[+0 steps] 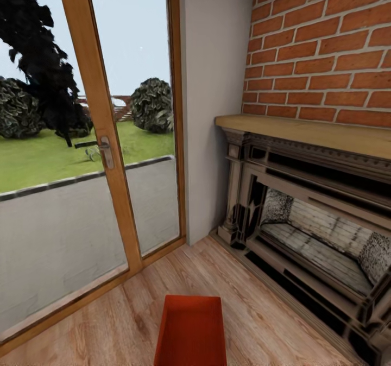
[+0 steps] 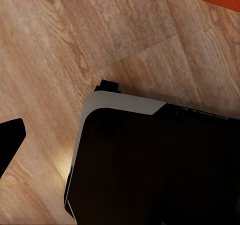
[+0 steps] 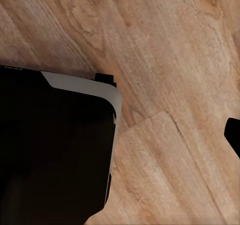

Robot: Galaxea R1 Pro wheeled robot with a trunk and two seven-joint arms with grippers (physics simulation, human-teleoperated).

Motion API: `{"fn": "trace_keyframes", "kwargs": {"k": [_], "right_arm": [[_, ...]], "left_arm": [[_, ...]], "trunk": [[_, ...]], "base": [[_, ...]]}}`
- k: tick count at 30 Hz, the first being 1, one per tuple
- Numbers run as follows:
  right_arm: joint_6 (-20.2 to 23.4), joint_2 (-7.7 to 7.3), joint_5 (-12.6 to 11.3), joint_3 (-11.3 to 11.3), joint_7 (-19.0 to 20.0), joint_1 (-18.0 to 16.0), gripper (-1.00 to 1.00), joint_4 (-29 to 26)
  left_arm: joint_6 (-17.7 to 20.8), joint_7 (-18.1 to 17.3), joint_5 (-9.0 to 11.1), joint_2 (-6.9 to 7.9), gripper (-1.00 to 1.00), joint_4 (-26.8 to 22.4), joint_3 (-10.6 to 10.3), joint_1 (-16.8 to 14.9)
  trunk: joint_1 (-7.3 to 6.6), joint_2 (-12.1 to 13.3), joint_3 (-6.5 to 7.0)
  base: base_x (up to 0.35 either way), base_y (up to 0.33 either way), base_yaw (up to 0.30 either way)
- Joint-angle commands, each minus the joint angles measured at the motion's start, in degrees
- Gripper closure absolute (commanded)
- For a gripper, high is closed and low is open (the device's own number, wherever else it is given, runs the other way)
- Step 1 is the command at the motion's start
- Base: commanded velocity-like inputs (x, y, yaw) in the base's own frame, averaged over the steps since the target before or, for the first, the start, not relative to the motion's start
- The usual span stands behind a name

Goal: Move the two storage containers from the living room to the garage. In the garage, place one container on the floor and stack the other container on top of it (either order is fine).

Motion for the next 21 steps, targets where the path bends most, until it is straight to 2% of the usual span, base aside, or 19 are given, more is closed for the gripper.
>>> {"fn": "trace_keyframes", "kwargs": {"k": [1,21], "right_arm": [[-0.3,0.02,-0.5,0.5,-0.1,-0.1,-1.00,0.2],[-0.3,-0.07,-0.5,0.5,-0.1,-0.1,-1.00,0.2]], "left_arm": [[0.1,0.1,0.4,-0.02,-1.00,0.0,-0.2,0.0],[0.2,0.4,0.4,-0.48,-1.00,0.0,-0.2,0.0]], "trunk": [[0.02,-0.1,-0.20],[0.02,-0.1,-2.02]], "base": [[0.000,0.000,0.000],[0.000,0.000,0.000]]}}
